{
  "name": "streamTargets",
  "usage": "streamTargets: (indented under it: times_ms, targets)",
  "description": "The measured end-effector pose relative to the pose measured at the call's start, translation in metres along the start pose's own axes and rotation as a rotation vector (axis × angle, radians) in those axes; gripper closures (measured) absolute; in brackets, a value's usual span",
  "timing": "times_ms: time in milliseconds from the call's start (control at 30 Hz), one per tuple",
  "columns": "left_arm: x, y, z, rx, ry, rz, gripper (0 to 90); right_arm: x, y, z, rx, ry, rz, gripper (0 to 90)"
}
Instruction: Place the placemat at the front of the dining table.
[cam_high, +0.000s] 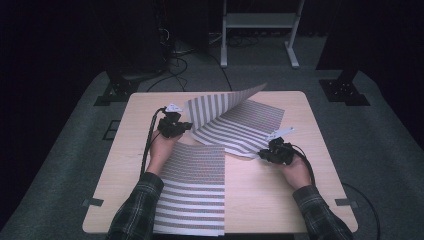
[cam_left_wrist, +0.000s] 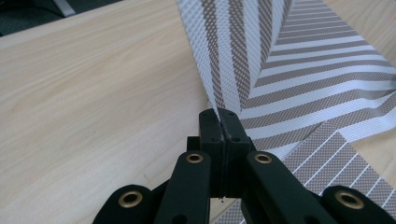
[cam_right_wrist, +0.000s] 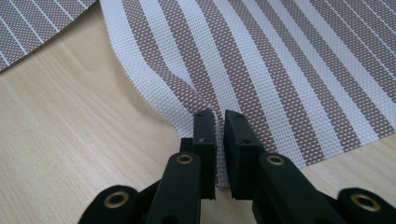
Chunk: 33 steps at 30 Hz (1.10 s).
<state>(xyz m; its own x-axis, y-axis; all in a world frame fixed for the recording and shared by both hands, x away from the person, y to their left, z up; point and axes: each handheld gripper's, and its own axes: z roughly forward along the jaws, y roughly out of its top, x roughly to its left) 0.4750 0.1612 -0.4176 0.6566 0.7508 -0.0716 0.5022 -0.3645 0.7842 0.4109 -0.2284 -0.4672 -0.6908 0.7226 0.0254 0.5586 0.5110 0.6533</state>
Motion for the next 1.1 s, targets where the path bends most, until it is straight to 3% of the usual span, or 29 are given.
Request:
streamTargets:
  times_ms: [200, 500, 833, 1100]
  targets:
    - [0.006, -0.009, -0.003, 0.006, 0.014, -0.022, 90.0, -0.002, 0.0, 0.0, -0.006, -0.007, 0.001, 79.1]
    - [0.007, -0.018, -0.002, 0.017, 0.022, -0.022, 90.0, -0.004, 0.0, 0.0, -0.006, -0.031, 0.007, 77.6]
    - [0.01, -0.023, -0.002, 0.023, 0.025, -0.041, 89.8, -0.013, -0.001, 0.001, -0.019, -0.054, 0.042, 73.4]
    - [0.011, -0.029, -0.009, 0.063, 0.052, -0.006, 82.6, -0.02, -0.002, -0.001, -0.016, -0.073, 0.053, 68.0]
